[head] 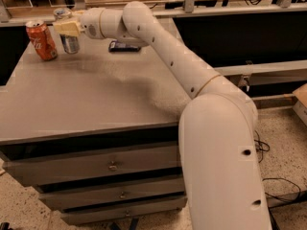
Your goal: Move redbull can near coke can
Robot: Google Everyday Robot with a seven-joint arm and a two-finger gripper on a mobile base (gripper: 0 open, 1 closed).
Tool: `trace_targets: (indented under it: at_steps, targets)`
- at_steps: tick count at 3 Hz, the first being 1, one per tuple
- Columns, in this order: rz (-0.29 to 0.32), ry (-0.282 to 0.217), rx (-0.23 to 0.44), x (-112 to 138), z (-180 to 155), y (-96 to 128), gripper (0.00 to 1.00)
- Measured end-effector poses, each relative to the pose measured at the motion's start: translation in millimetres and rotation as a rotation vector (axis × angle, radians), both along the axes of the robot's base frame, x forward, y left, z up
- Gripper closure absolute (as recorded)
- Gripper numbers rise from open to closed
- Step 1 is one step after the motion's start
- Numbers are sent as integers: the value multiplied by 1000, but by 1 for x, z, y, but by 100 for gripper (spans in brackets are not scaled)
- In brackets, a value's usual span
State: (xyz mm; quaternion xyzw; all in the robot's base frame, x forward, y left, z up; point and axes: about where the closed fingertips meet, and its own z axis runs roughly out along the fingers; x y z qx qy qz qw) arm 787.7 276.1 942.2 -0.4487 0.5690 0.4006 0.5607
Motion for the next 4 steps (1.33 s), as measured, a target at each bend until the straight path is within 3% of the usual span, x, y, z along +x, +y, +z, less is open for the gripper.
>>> trace_targets:
  at_steps: [2,3,4]
  targets:
    - [26,14,-9,3,-10,16,8]
    - [41,19,-18,1,-14,20,0]
    - [41,19,-18,1,-14,20,0]
